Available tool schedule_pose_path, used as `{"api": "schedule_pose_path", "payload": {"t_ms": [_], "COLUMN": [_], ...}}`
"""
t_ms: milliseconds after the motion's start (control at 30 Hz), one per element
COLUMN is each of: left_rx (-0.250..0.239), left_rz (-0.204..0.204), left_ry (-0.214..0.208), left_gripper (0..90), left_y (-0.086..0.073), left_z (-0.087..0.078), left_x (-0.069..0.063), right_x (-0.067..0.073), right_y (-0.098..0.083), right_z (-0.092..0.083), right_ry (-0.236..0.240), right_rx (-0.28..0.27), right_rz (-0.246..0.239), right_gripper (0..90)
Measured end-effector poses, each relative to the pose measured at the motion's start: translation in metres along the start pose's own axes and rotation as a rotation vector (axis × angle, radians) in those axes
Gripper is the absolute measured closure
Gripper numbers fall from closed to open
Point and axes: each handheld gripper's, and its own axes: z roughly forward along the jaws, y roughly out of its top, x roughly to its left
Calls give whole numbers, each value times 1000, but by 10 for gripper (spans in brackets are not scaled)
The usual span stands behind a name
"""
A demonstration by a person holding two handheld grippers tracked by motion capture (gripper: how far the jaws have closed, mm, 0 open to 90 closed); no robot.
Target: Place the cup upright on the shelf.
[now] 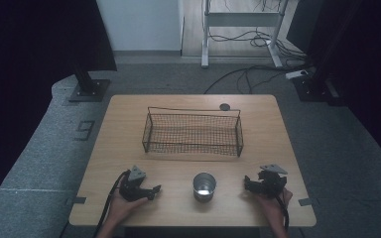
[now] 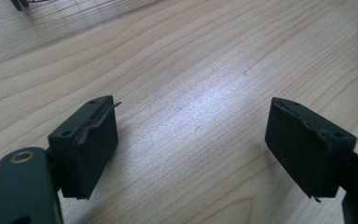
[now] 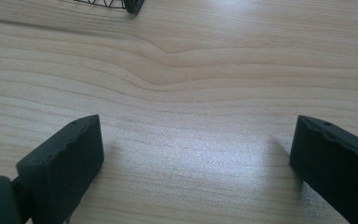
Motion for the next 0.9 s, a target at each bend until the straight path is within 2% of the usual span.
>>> {"api": "schedule_pose_path", "payload": {"t_ms": [233, 400, 667, 867, 900], "left_rx": [0, -5, -15, -96, -96], "left_rz": [-2, -11, -4, -38, -38], "left_ry": [1, -2, 5, -38, -38], "left_gripper": [168, 168, 164, 164, 164], "left_y": [0, 0, -2, 5, 5], "left_z": [0, -1, -4, -26, -26], "left_x": [0, 1, -2, 0, 0], "right_x": [1, 1, 1, 1, 1], "right_y": [-1, -1, -1, -1, -1], "right_z": [-2, -1, -1, -1, -1], "right_ry": [17, 18, 21, 21, 21], "right_rx": [0, 5, 4, 3, 3], "right_rz": [-17, -15, -17, -17, -17], "right_gripper": [32, 19, 20, 20, 20]}}
